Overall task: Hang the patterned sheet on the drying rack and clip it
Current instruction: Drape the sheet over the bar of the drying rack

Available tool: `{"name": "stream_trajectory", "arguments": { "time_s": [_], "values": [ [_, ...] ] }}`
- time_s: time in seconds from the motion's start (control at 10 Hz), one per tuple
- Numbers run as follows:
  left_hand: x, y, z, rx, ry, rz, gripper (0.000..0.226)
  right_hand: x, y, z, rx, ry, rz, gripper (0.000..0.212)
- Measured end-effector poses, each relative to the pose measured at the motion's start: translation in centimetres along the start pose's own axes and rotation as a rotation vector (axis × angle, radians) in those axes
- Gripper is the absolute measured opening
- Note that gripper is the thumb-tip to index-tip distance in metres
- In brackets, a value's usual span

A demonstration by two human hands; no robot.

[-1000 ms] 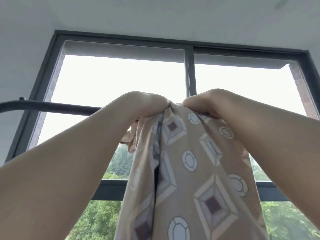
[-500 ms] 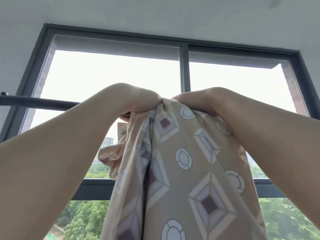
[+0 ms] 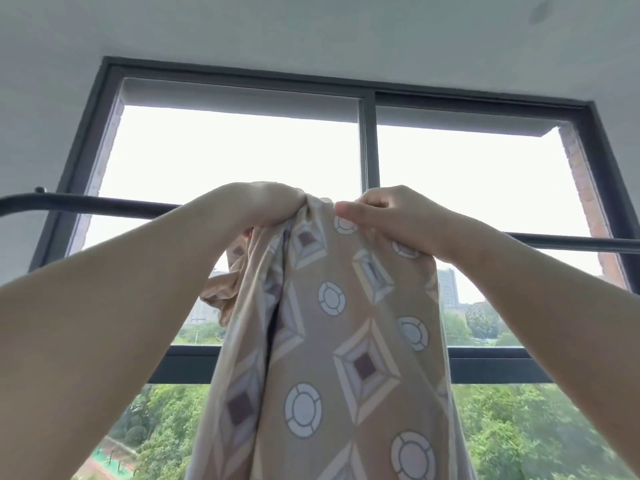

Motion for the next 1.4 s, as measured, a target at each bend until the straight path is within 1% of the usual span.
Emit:
{"name": "stream_trajectory", "arguments": {
  "time_s": [0.1,0.2,0.3,0.4,0.5,0.6,0.7,0.8,0.9,1.0,1.1,1.2,1.3,1.4],
  "values": [
    [0.5,-1.4,-4.4,0.099,-0.344,0.097,0.044,-0.5,0.2,-0.8,0.017,-0.037,-0.08,0.041],
    [1.4,-0.9,-6.7,0.288,-0.674,-0.088,0.03,-1.2,0.7,-1.6,0.018,-0.068,-0.067,0.039],
    [3.1,-0.8,-10.9,0.356,-0.712,-0.522,0.034,-1.5,1.1,-2.2,0.023,-0.111,-0.028,0.039],
    [4.7,-0.3,-13.8,0.242,-0.414,-0.827,0.078,-1.5,1.3,-2.3,0.042,-0.104,0.004,0.036],
    [4.8,0.2,-15.1,0.087,-0.162,-0.975,0.098,-1.3,1.6,-2.6,0.077,-0.112,0.004,0.03],
    [4.1,0.1,-14.4,0.009,-0.172,-0.871,0.061,-0.7,1.8,-3.1,0.115,-0.111,-0.076,0.037],
    [3.8,0.0,-14.1,-0.002,-0.178,-0.825,0.038,-0.4,1.9,-3.3,0.172,-0.1,-0.15,0.052],
    [3.7,-0.1,-14.3,-0.004,-0.205,-0.869,0.034,-0.4,2.1,-5.1,0.161,-0.35,-0.072,0.07],
    [3.6,-0.2,-14.6,-0.004,-0.233,-0.902,0.034,-0.7,1.9,-8.7,0.141,-0.699,0.138,0.064],
    [3.2,-0.6,-14.8,-0.008,-0.25,-0.932,0.032,1.8,1.1,-13.4,0.256,-0.498,0.535,0.08],
    [3.1,-1.1,-15.1,-0.005,-0.241,-0.947,0.031,4.1,0.3,-15.3,0.443,-0.184,0.907,0.061],
    [3.0,-1.0,-15.3,-0.011,-0.236,-0.962,0.032,4.8,-0.3,-15.7,0.436,-0.114,0.872,0.057],
    [2.8,-0.8,-15.6,-0.013,-0.235,-0.991,0.039,5.4,-0.8,-17.2,0.38,0.057,0.84,0.035],
    [2.7,-0.8,-15.8,-0.014,-0.271,-0.968,0.04,6.4,-1.0,-19.0,0.366,0.226,0.809,0.022]
  ]
}}
Point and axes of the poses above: each hand's wrist, its own z-axis towards the middle knuckle, its own x-axis out of the palm, y = z × x, the point moved 1 cm from there along z, towards the middle knuckle, and after that the axes turned 5 degrees about x, right-handed, at the moved point
